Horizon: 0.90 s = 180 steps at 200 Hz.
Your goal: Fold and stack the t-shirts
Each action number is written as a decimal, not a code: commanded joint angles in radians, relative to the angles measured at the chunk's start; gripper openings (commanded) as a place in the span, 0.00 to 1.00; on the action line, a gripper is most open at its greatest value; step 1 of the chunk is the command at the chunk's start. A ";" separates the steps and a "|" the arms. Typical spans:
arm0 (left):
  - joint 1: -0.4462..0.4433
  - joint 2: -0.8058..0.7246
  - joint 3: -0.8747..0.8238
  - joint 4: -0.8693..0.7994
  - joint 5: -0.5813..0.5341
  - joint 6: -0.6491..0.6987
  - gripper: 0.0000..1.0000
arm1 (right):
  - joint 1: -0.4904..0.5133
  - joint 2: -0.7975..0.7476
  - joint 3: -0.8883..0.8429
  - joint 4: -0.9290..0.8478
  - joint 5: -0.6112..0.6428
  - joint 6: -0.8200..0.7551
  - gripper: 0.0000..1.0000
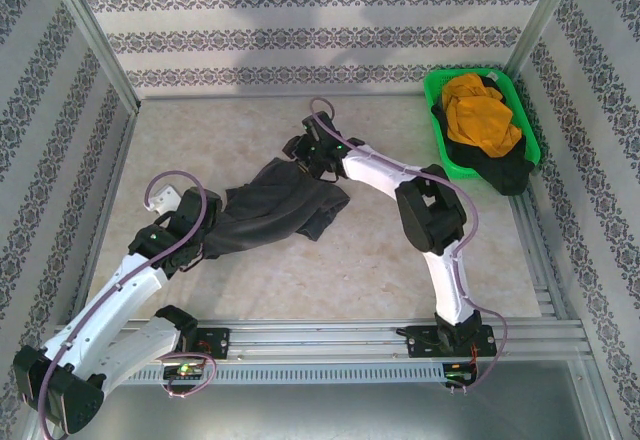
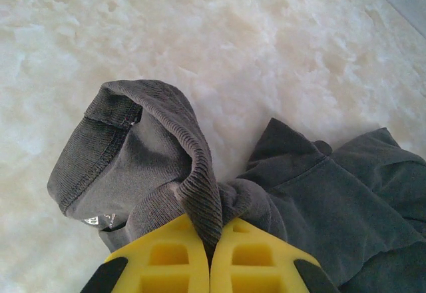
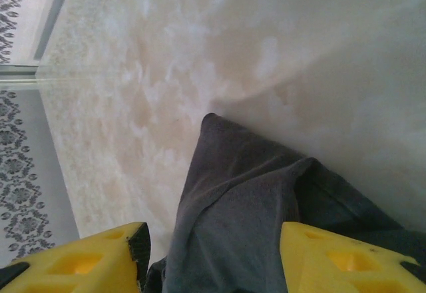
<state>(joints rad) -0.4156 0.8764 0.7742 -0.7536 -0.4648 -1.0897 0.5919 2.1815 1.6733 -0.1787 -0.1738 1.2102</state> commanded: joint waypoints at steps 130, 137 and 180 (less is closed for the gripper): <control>0.158 0.211 0.218 0.211 0.158 0.171 0.00 | -0.186 0.008 0.229 0.084 -0.072 -0.105 0.00; 0.170 0.250 0.256 0.244 0.176 0.190 0.00 | -0.201 0.004 0.263 0.081 -0.079 -0.115 0.00; 0.263 0.537 0.593 0.430 0.315 0.299 0.00 | -0.304 0.037 0.603 0.054 -0.125 -0.163 0.00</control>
<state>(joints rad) -0.2039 1.2999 1.1843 -0.5053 -0.2386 -0.8890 0.3378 2.2650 2.0777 -0.1474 -0.2668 1.1004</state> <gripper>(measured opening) 0.058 0.059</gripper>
